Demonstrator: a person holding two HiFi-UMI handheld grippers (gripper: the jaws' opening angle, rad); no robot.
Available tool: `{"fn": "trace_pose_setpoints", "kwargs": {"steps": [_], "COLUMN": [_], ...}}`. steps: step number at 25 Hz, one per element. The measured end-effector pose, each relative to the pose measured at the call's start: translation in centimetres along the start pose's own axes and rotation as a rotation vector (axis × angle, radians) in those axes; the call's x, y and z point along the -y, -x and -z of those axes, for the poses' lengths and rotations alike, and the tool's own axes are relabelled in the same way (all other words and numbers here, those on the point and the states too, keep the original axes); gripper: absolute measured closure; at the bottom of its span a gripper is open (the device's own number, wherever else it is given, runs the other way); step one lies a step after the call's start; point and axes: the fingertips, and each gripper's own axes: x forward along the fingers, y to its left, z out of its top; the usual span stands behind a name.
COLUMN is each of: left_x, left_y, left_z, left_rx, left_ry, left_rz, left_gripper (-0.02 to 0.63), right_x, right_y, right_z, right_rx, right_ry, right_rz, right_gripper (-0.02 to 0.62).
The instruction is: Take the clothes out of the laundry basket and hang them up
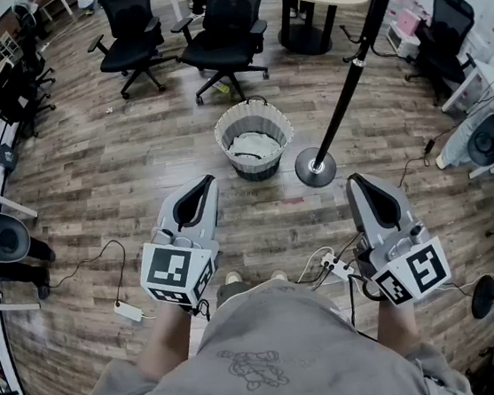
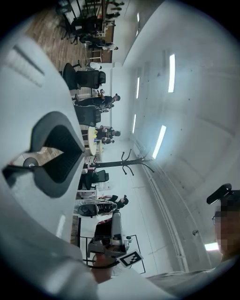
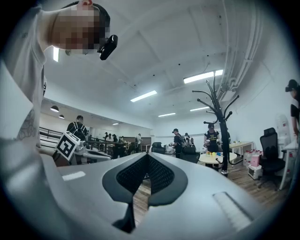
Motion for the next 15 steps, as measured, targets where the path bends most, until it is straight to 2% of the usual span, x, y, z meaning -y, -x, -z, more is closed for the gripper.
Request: {"fn": "trace_pose_setpoints", "kwargs": {"steps": [5,10,14,15], "left_x": [1.1,1.4,1.7,1.7], "left_y": [-0.4,-0.4,-0.3,-0.3], "left_z": [0.2,0.2,0.0,0.0], "left_rx": [-0.001,-0.001,0.027,0.031], "left_ry": [0.005,0.004,0.008,0.015], "left_rz": [-0.009,-0.021,-0.036,-0.046], "left_gripper": [0.604,0.604,0.604,0.592], "right_x": [1.5,1.9,3.0,3.3], "right_y": [0.7,1.0,1.3,1.4], "right_z": [0.5,0.8,0.9,1.0], "right_rx": [-0.002,-0.005,0.004,0.004], "right_ry": [-0.051,-0.045,-0.051,-0.052], "right_rz": [0.009,0.003,0.044,0.056], "right_gripper": [0.566,0.566,0.565,0.504]}}
